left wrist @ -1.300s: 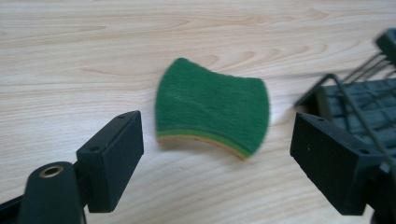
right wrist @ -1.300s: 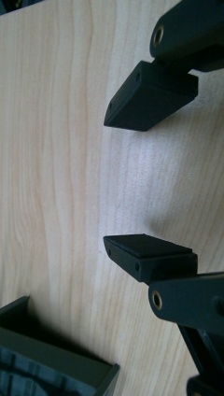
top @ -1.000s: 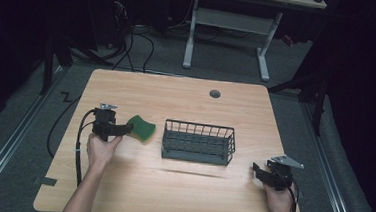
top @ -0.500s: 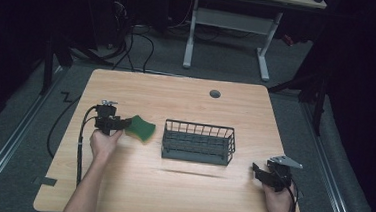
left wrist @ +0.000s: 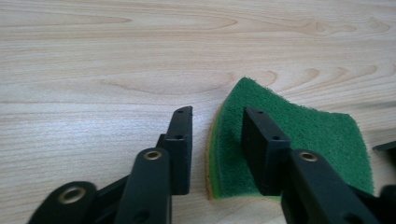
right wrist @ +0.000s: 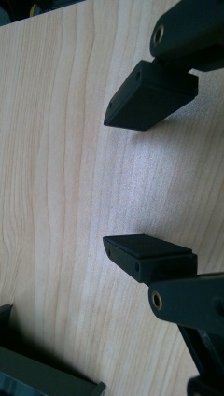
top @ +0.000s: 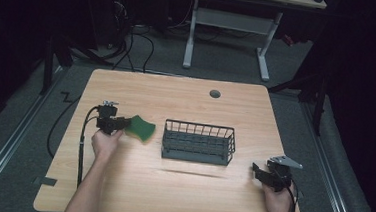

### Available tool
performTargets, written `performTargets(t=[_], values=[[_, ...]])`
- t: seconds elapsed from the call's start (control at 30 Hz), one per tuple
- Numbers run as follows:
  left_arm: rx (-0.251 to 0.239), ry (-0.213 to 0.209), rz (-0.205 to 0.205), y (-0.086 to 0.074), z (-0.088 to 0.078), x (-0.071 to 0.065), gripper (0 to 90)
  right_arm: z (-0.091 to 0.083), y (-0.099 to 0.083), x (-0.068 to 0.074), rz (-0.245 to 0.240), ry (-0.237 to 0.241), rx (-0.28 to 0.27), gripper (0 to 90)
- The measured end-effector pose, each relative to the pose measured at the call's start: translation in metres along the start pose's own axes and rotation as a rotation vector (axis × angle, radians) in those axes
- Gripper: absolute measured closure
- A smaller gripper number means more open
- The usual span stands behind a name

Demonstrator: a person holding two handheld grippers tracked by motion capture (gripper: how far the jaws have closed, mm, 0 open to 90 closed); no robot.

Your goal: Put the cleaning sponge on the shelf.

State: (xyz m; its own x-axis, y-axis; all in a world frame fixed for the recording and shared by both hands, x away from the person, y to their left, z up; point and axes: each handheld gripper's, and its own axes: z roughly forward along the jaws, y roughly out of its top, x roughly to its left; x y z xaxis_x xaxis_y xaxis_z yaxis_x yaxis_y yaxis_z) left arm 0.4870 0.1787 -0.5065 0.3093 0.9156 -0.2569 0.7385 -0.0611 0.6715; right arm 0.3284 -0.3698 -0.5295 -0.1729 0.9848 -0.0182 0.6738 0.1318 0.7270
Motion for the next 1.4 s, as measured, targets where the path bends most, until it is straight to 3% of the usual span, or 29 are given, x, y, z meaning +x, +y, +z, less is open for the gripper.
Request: performTargets(t=[0.27,0.5,0.63,1.4], values=[[0.014,-0.045,-0.044,-0.001,0.002,0.006,72.5,0.0,0.0,0.0,0.001,0.0,0.0,36.4],[0.018,-0.056,-0.036,-0.001,0.003,0.005,78.0,0.0,0.0,0.0,0.001,0.0,0.0,36.4],[0.024,-0.073,-0.056,-0.001,0.004,0.008,79.0,0.0,0.0,0.0,0.001,0.0,0.0,36.4],[-0.002,-0.092,-0.053,-0.001,-0.001,0.011,89.0,0.0,0.0,0.0,0.002,0.0,0.001,36.4]])
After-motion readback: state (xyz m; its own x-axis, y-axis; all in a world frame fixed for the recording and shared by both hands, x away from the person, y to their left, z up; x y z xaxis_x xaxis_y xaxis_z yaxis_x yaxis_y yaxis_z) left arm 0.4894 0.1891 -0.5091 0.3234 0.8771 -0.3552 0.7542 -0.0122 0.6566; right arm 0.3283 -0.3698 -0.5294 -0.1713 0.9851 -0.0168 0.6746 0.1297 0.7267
